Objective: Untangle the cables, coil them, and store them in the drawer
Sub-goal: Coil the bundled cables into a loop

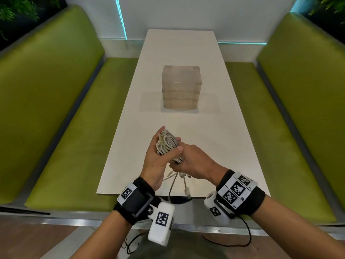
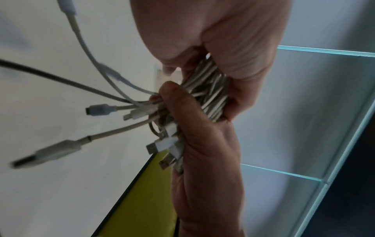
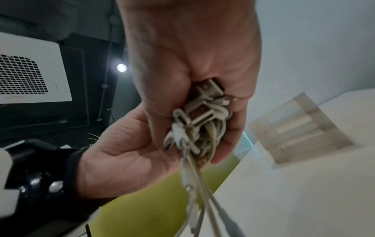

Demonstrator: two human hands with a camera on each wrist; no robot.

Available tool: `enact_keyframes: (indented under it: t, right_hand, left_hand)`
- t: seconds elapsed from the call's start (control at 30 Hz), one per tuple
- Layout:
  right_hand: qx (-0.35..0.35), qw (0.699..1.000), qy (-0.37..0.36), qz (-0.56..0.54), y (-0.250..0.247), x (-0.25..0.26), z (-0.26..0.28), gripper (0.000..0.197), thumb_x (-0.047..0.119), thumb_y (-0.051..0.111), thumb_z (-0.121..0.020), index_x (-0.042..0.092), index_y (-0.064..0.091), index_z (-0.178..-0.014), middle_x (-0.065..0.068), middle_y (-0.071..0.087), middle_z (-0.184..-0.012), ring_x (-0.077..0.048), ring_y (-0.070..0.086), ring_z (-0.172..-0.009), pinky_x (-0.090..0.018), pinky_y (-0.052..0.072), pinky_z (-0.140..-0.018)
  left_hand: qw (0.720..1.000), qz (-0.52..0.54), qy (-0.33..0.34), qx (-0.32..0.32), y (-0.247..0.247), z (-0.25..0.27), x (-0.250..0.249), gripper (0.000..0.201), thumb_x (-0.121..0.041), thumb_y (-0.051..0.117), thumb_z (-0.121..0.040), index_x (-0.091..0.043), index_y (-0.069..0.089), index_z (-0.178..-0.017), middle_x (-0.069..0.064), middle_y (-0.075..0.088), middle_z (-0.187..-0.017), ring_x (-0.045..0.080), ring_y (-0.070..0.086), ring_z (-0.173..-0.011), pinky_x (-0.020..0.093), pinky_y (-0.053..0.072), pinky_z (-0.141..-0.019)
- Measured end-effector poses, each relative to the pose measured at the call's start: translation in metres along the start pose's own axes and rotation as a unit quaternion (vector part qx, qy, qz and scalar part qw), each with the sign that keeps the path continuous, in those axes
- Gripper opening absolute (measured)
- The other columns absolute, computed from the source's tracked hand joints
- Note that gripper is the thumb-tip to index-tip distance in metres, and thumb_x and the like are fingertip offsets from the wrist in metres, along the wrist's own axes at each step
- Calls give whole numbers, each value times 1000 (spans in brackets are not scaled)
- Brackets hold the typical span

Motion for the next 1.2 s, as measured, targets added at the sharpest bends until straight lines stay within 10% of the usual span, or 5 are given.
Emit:
enact_keyframes:
  t: [0.2,0.53,0.87,1.0,1.2]
  right_hand:
    - [83,991,19,-105,-5,-1,0,12,11,71,-74,15,59,-74,1,52,-58,-11,44,-48,-22,35,-43]
    - [134,980,-23,-148,3,-4,7,6,10,62,-86,8,67,-87,-5,64,-74,-16,53,-61,-24,39,-45]
    - [-34,978,-11,-207,-30,-18,2,9,11,63,-87,15,65,-79,2,63,-67,-7,57,-59,-24,47,-57]
    - [-102,961,-3,-258,-39,-16,0,19,18,68,-85,7,61,-71,-4,61,-61,-9,54,-51,-19,41,-48]
    - [-90,977,33,-191,-48,-22,6,19,21,71,-82,8,59,-74,-3,55,-57,-12,47,-45,-21,37,-39]
  left_hand:
    - [999,2,48,26,14,5,-15,43,7,67,-68,-15,51,-102,14,60,-97,22,66,-106,32,55,-76]
    - [995,-45,69,51,21,5,-18,34,-6,71,-71,-17,47,-93,6,59,-80,22,62,-86,28,55,-69]
    - [964,-231,-76,110,7,8,28,103,-22,84,-68,-31,14,-144,8,56,-127,16,59,-115,36,50,-97]
    - [949,-263,-97,147,24,22,42,16,-19,50,-97,-7,56,-105,5,66,-76,21,71,-80,29,54,-74]
    - [934,-279,-131,178,23,28,36,28,-29,43,-100,-10,55,-84,-4,39,-61,10,34,-43,22,31,-44]
Point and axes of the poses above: each hand's wrist, its own z-axis away from the middle knuckle, its own y-axis out of the palm, x = y × z, the point moved 7 cm from there along -z, towards the middle knuckle
